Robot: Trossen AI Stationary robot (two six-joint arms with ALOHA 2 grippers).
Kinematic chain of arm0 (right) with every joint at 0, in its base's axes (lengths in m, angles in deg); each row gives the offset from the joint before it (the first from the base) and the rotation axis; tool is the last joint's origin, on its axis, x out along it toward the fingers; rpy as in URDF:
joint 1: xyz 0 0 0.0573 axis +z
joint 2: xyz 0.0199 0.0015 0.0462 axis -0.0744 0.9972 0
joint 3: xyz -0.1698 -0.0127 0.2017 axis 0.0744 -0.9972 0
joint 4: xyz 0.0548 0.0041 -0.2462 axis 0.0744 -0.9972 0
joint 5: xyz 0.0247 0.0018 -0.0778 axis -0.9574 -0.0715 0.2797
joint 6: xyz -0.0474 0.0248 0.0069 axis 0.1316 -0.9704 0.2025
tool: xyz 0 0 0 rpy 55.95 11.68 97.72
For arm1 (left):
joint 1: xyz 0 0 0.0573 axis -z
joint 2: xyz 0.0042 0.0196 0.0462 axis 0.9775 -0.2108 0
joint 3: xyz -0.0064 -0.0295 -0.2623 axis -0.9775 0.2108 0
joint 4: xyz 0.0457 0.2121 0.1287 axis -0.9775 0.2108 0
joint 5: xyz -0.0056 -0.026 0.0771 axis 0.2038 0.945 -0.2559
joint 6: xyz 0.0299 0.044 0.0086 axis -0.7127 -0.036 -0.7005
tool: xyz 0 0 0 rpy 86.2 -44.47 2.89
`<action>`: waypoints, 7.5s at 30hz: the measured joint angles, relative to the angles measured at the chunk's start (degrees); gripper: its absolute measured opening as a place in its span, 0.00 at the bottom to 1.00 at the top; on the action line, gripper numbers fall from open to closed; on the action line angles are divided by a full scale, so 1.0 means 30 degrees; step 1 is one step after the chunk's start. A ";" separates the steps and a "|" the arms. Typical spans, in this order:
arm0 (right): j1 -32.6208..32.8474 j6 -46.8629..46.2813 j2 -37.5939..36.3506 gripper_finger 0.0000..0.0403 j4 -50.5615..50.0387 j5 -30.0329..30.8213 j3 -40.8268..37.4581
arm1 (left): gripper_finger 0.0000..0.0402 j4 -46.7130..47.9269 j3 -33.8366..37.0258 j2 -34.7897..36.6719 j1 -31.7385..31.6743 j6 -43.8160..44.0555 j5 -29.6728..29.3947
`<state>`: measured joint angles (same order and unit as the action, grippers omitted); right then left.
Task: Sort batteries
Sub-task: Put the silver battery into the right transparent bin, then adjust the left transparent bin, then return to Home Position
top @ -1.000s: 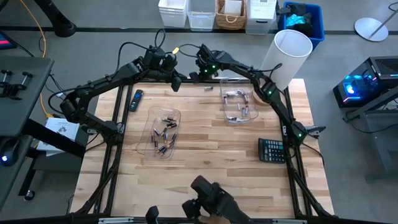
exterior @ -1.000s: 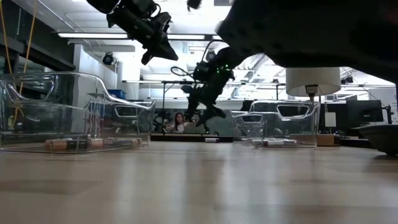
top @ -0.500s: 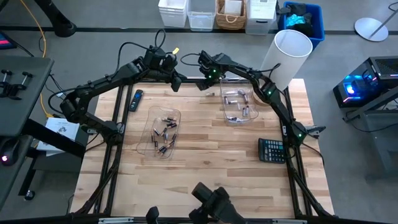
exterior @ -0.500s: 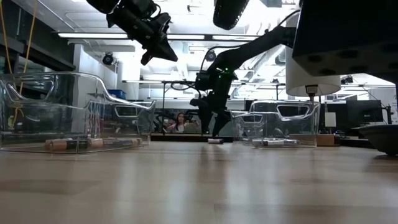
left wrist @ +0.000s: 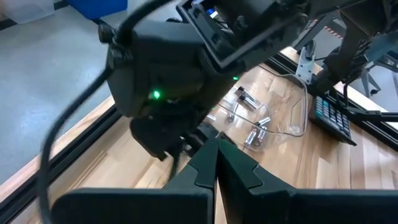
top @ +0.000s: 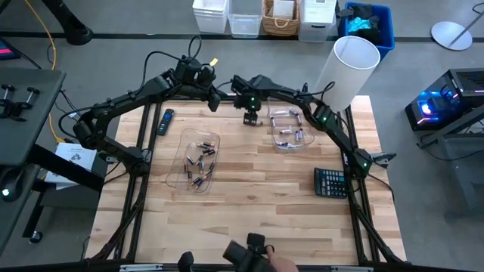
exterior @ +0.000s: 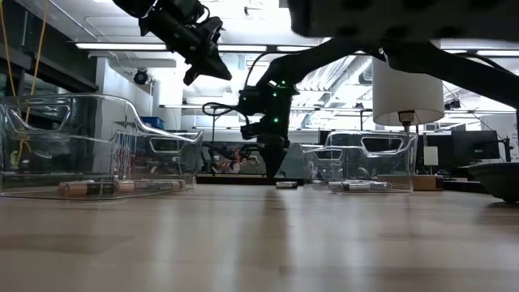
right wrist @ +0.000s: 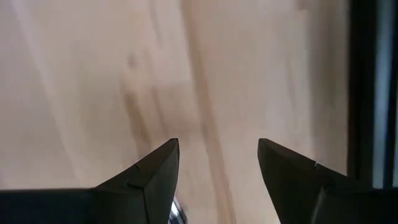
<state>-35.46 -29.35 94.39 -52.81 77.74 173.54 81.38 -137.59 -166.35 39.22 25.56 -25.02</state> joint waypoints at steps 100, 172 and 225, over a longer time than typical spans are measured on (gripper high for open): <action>0.6930 0.3180 -1.1379 0.53 0.6490 -0.1678 -1.6879 | 0.00 -0.6078 -0.0015 0.6266 -0.0809 0.2661 0.4831; 0.0684 -1.0614 -2.2484 0.64 0.7619 0.2826 -2.2804 | 0.00 0.8503 0.5375 0.5956 0.5632 -0.3262 0.0903; -0.0373 -1.2100 -2.2469 0.64 0.8139 0.2822 -2.2797 | 0.00 0.4291 0.5133 -0.0444 -0.0933 -1.0975 -0.6036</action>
<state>-36.58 -65.65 26.99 -28.39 86.21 105.15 94.25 -122.19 -167.68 36.42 -7.37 -43.12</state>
